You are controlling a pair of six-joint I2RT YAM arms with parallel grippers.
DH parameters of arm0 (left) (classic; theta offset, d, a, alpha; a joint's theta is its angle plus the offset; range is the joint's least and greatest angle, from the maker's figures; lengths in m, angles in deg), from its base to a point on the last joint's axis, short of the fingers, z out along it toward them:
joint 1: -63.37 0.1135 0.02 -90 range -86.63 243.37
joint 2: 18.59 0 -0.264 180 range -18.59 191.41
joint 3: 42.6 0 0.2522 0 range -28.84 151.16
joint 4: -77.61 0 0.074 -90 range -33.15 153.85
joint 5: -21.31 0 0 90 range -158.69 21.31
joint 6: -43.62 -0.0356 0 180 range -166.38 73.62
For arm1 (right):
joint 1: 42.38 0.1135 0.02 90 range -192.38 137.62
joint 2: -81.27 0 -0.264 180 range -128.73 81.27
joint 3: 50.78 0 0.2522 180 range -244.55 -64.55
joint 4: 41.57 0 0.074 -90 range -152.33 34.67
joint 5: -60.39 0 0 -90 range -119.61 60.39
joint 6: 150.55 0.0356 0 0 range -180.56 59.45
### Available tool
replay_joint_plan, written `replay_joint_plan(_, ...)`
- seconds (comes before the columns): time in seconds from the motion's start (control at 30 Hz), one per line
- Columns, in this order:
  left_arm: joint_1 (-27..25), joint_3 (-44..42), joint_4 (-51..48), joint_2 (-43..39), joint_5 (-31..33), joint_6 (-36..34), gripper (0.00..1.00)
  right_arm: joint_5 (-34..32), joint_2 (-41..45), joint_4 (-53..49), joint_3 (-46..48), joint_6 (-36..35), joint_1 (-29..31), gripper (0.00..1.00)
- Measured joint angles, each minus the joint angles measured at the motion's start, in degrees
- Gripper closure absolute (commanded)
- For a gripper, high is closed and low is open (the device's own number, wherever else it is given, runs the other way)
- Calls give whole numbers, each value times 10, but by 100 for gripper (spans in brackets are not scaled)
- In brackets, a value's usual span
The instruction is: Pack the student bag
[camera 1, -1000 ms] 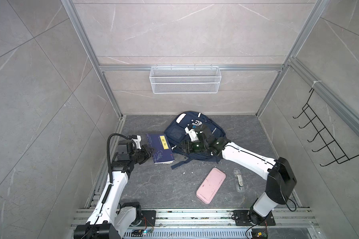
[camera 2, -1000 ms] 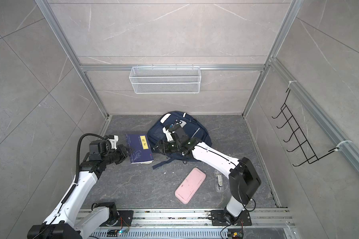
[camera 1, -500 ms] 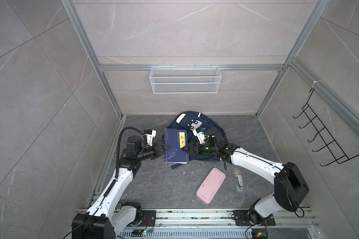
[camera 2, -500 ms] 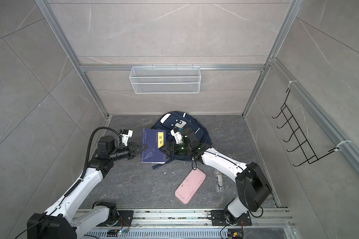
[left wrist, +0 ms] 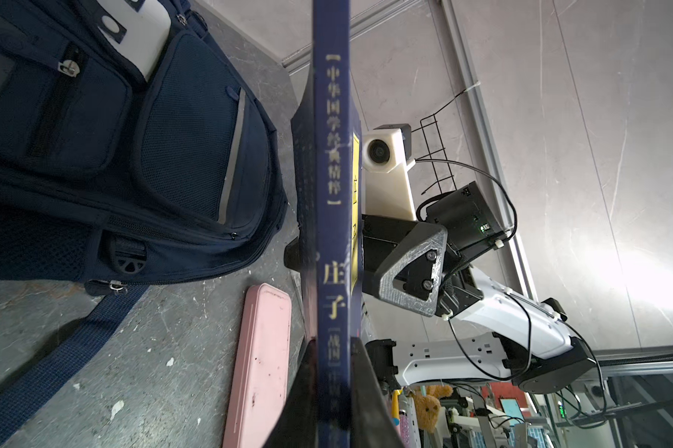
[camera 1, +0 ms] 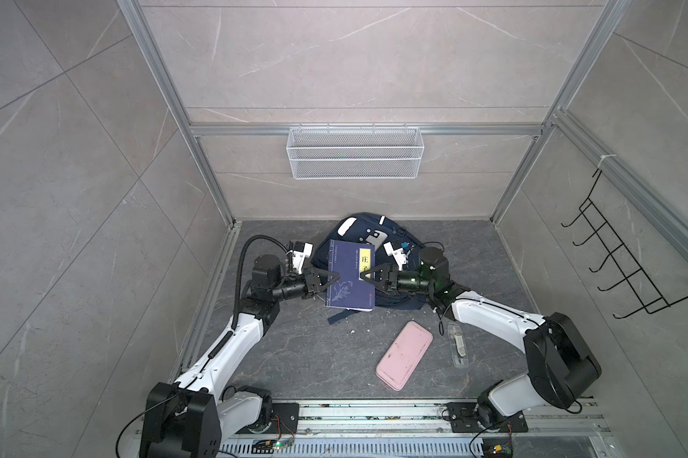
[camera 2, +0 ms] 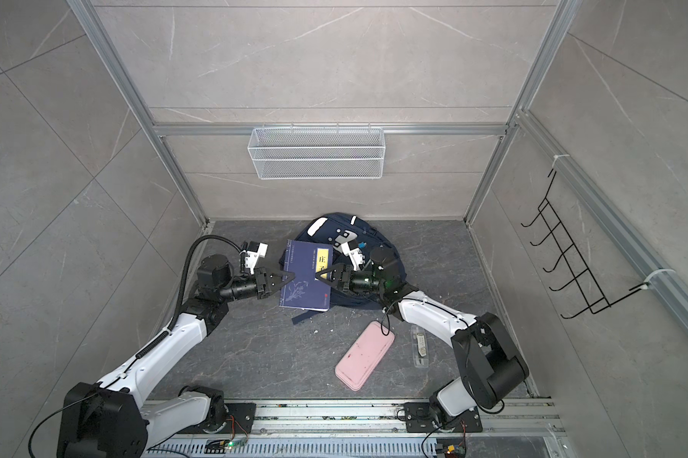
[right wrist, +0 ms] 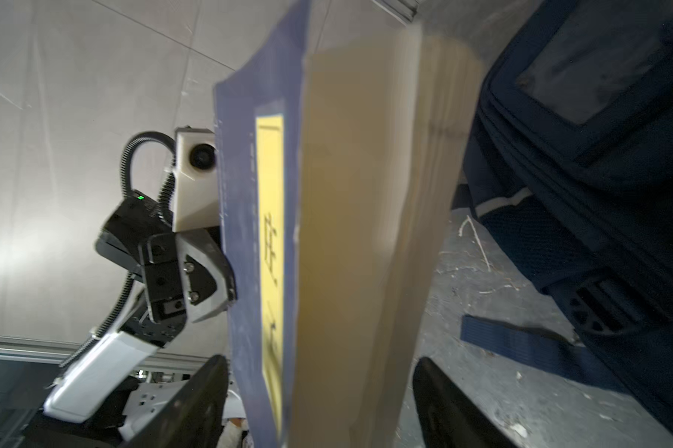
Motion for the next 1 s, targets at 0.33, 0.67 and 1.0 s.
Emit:
replay_joint_plan(0.33, 0, -1, 38, 16, 0, 18, 100, 31, -3, 78, 2, 59, -4, 44)
replay_joint_plan(0.67, 0, -1, 37, 28, 0, 18, 100, 38, -3, 84, 2, 66, -4, 63)
replay_joint_plan(1.0, -12, -1, 37, 34, 0, 15, 100, 39, -3, 79, 5, 66, -7, 76)
